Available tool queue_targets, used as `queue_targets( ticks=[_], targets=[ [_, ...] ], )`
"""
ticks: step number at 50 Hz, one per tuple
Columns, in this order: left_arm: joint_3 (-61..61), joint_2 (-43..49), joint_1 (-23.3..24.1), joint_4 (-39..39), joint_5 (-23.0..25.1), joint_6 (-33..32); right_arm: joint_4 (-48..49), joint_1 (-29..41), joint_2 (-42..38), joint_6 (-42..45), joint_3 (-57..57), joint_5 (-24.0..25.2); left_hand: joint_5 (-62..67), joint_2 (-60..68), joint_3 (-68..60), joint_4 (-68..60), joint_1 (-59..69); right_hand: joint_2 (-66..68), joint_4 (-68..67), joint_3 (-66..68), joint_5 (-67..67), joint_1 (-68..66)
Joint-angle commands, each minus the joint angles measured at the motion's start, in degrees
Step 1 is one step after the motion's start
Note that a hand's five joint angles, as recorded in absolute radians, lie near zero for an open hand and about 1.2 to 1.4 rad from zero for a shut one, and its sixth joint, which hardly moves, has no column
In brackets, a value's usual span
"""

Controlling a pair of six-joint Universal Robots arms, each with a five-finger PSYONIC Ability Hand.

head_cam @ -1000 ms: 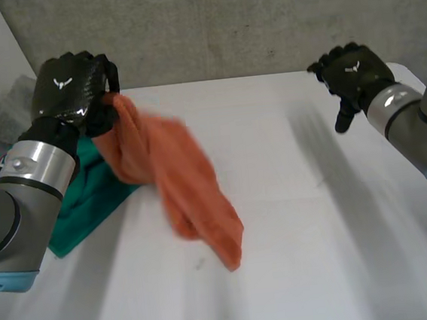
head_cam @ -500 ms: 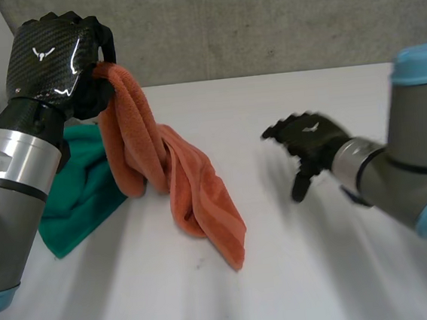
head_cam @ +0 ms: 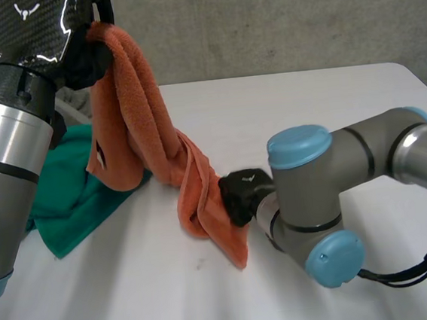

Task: Fold the laundry.

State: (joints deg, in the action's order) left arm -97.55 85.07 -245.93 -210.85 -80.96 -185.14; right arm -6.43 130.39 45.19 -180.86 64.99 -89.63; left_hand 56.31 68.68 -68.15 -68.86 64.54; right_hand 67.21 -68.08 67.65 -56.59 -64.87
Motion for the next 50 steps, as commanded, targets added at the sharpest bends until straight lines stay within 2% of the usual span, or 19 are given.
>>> queue_targets(
  ticks=[1,5,10,12,13,14,17,19,24,34,36,38,39,41,42,45,46,48,50],
  targets=[
    [0.5,-3.8,0.5,0.1,-0.2,1.6,7.1,-4.8,19.4,1.7,8.7,0.4,13.7,11.3,-11.8,-11.1,15.5,12.8,-11.9,12.3,-13.4,-15.1],
    [0.3,-6.1,0.3,0.5,0.0,2.3,6.8,-11.2,24.4,5.2,10.0,0.9,13.7,11.3,-11.8,-11.1,15.5,12.8,-11.9,12.3,-13.4,-15.1],
    [0.3,-7.8,0.5,2.8,0.2,2.4,5.2,-15.4,25.6,9.8,9.9,2.1,13.7,11.3,-11.8,-11.1,15.5,12.8,-11.9,12.3,-13.4,-15.1],
    [-0.1,-7.9,0.5,3.7,0.2,2.4,1.3,-15.9,25.6,12.5,10.1,2.6,13.7,11.3,-11.8,-11.1,15.5,-26.5,27.4,-26.9,25.9,24.1],
    [-0.1,-7.9,0.5,3.8,0.2,2.4,-0.3,-15.4,25.5,13.0,10.2,2.4,13.7,11.3,-11.8,-11.1,15.5,-41.5,42.4,-41.9,40.9,39.2],
    [-0.2,-7.9,0.6,4.0,0.2,2.4,-1.6,-14.9,25.2,13.3,10.5,2.2,13.7,11.3,-11.8,-11.1,15.5,-49.5,50.3,-49.9,48.9,47.1],
    [-0.3,-7.9,0.6,4.0,0.1,2.4,-3.9,-10.7,23.5,8.9,12.0,2.4,13.7,11.3,-11.8,-11.1,15.5,-52.1,52.9,-52.5,51.4,49.7],
    [-0.1,-7.9,0.6,4.0,0.1,2.4,-3.0,-6.9,21.2,0.7,12.1,2.5,13.7,11.3,-11.8,-11.1,15.5,-52.4,53.3,-52.9,51.8,50.1],
    [1.7,-8.3,1.1,4.0,0.1,3.5,-1.3,-3.2,13.4,-11.6,9.8,3.4,13.7,11.3,-11.8,-11.1,15.5,-52.9,53.8,-53.4,52.3,50.6],
    [4.9,-9.5,2.2,4.6,0.0,5.1,-0.8,4.3,-1.6,-14.2,-1.4,2.6,13.7,11.3,-11.8,-11.1,15.5,-51.4,52.3,-51.9,50.8,49.1],
    [5.3,-9.7,2.3,4.9,-0.1,5.5,-0.8,4.3,-3.9,-14.2,-3.5,2.3,13.7,11.3,-11.8,-11.1,15.5,-43.6,44.4,-44.0,42.9,41.2],
    [5.4,-10.0,2.4,5.0,-0.1,5.8,-1.0,4.3,-4.5,-14.1,-4.3,1.8,13.7,11.3,-11.8,-11.1,15.5,-19.2,20.1,-19.7,18.6,16.9],
    [5.4,-10.2,2.4,5.0,-0.2,6.0,-0.9,4.3,-4.0,-14.1,-4.0,0.9,13.7,11.3,-11.8,-11.1,15.5,12.5,-11.6,12.0,-13.1,-14.8],
    [5.4,-10.8,2.5,5.0,-0.2,6.4,-0.3,3.9,-3.2,-14.1,-2.9,-0.8,13.7,11.3,-11.8,-11.1,15.5,12.8,-11.9,12.3,-13.4,-15.1],
    [5.4,-11.0,2.5,5.0,-0.2,6.4,1.0,2.8,-0.7,-14.0,-0.8,-3.3,13.7,11.3,-11.8,-11.1,15.5,12.8,-11.9,12.3,-13.4,-15.1],
    [5.1,-11.7,2.4,5.1,-0.1,6.5,3.9,1.3,6.1,-13.0,2.9,-4.4,13.7,11.3,-11.8,-11.1,15.5,12.8,-11.9,12.3,-13.4,-15.1],
    [4.8,-12.2,2.4,5.3,0.0,6.4,5.0,0.0,12.3,-11.8,5.3,-3.7,13.7,11.3,-11.8,-11.1,15.5,12.8,-11.9,12.3,-13.4,-15.1],
    [4.4,-12.6,2.1,5.7,0.1,6.4,4.9,-2.4,17.5,-9.4,7.1,-2.1,13.7,11.3,-11.8,-11.1,15.5,12.8,-11.9,12.3,-13.4,-15.1],
    [3.5,-13.1,2.0,7.1,0.2,6.4,4.0,-7.9,22.6,-5.0,8.7,1.5,13.7,11.3,-11.8,-11.1,15.5,12.8,-11.9,12.3,-13.4,-15.1]
  ],
)
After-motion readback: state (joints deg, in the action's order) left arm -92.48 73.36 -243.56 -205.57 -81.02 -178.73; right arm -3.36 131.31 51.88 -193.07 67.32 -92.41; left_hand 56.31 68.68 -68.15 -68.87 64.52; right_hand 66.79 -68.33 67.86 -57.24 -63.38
